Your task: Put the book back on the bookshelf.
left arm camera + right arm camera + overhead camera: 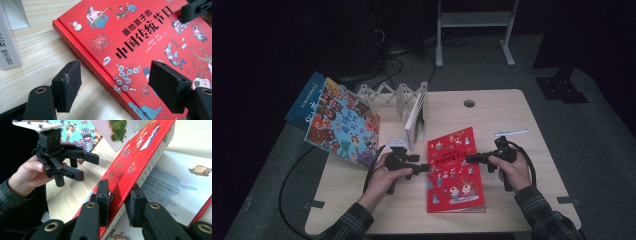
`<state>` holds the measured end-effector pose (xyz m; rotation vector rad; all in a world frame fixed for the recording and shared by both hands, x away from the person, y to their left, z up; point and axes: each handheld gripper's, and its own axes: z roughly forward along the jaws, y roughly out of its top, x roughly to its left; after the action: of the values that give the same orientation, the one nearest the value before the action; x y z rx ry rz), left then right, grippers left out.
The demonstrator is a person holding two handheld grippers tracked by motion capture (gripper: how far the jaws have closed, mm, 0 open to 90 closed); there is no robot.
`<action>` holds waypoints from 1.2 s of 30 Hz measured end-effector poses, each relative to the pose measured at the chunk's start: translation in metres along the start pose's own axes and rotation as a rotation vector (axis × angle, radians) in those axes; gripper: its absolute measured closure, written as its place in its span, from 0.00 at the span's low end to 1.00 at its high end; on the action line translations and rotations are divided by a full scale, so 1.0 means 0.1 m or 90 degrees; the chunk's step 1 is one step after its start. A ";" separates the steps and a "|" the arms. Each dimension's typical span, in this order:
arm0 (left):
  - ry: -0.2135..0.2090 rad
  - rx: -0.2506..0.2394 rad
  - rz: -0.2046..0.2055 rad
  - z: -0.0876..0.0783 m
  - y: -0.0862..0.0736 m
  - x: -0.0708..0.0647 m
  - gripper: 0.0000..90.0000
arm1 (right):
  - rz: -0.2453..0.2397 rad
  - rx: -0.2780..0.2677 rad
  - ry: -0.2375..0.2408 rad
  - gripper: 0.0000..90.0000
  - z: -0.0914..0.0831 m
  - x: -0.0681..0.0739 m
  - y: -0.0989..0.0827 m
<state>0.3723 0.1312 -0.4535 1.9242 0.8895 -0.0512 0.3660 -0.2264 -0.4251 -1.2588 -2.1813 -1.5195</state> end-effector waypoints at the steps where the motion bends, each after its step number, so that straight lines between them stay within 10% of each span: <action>1: -0.003 -0.002 0.003 -0.01 0.01 0.00 0.28 | -0.005 -0.007 -0.001 0.84 -0.02 0.02 0.01; 19: -0.091 -0.102 -0.015 0.07 0.15 -0.06 0.27 | -0.040 -0.089 0.048 0.94 -0.32 0.25 0.06; 36: -0.169 -0.058 -0.029 0.26 0.10 -0.13 0.34 | -0.059 -0.093 0.054 0.94 -0.32 0.29 0.07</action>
<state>0.3770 0.1011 -0.4541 1.7627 0.7440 -0.2817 0.3434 -0.2377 -0.3889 -1.1254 -2.1354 -1.7635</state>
